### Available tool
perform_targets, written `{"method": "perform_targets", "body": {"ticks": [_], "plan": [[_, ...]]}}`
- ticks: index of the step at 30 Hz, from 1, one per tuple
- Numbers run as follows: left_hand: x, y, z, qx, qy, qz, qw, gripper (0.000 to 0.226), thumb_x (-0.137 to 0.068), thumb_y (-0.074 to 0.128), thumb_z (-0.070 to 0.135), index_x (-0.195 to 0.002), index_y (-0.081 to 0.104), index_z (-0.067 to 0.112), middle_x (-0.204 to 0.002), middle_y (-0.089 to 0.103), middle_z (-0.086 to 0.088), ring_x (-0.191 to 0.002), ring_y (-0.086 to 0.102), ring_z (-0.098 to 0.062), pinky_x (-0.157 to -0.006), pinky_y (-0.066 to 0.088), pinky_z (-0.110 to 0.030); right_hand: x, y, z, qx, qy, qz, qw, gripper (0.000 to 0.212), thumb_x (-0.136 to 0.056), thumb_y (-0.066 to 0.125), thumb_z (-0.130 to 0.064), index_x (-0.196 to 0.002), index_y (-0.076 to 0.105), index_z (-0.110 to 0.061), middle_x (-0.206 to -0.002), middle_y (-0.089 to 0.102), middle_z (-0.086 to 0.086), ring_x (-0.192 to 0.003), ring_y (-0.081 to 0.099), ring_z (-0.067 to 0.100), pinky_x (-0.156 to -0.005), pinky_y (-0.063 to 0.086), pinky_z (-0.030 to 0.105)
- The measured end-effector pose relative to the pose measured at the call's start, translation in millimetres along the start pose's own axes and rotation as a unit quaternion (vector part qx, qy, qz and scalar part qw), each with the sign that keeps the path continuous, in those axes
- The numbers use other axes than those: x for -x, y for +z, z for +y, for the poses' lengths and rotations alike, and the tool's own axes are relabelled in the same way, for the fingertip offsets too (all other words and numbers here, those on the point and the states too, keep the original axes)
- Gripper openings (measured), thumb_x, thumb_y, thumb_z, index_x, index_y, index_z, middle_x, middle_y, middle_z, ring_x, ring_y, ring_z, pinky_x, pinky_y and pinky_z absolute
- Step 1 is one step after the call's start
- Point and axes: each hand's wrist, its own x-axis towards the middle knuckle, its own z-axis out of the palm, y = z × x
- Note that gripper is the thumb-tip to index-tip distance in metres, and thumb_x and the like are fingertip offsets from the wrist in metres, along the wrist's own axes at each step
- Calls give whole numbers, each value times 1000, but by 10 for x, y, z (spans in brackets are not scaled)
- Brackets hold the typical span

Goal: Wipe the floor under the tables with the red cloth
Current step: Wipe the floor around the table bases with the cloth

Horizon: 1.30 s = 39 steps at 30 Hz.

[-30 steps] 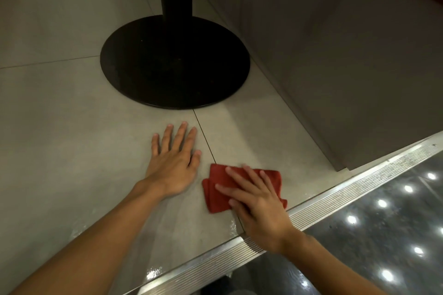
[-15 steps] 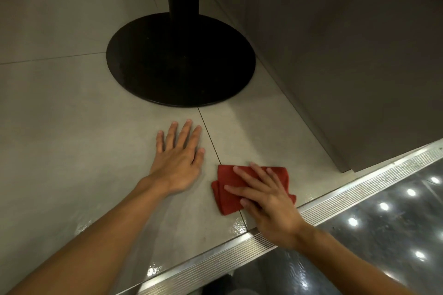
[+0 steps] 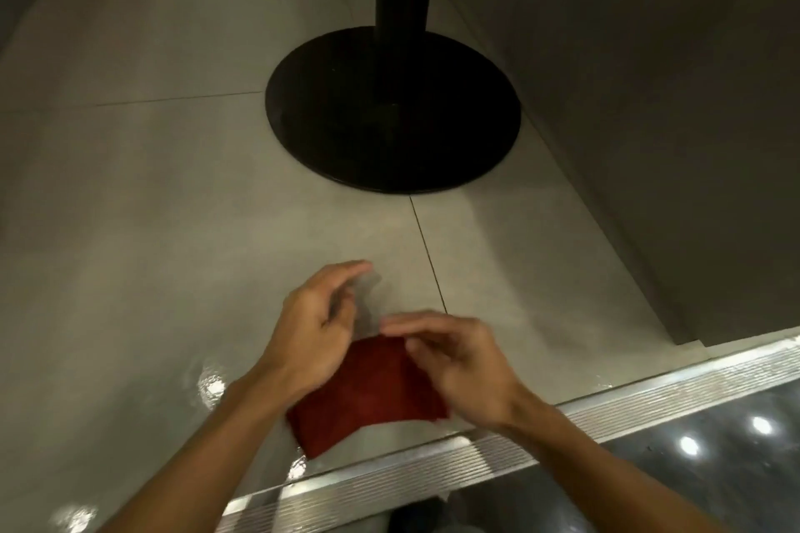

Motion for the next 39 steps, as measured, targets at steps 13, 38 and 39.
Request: {"method": "perform_targets", "body": {"ticks": [13,38,39], "plan": [[1156,81,-261,-306,-1,17,952,39,-97,42,42,-133,56,35,-153,37,11,-145,25,-21,-116,20,-48,-673,-374,260,307,-50,-42,949,34,-95,55,-12,-120,65,-32,-143,45,-7,-142,26,16,-116,25,31],[1232,105,-231,-355,46,-63,932,42,-96,44,49,-138,46,43,-155,30,13,-136,32,-16,-109,27,-45,-752,-489,308,360,-43,-71,929,37,-97,54,-23,-132,57,-35,-157,28,-5,-148,9,16,-120,13,34],[1220,23,-277,-356,54,-67,931,42,-95,45,50,-137,46,43,-154,29,14,-137,31,-16,-109,28,-45,-745,-528,316,368,-39,-61,927,37,-97,53,-26,-132,56,-36,-157,28,-5,-148,9,18,-120,14,35]]}}
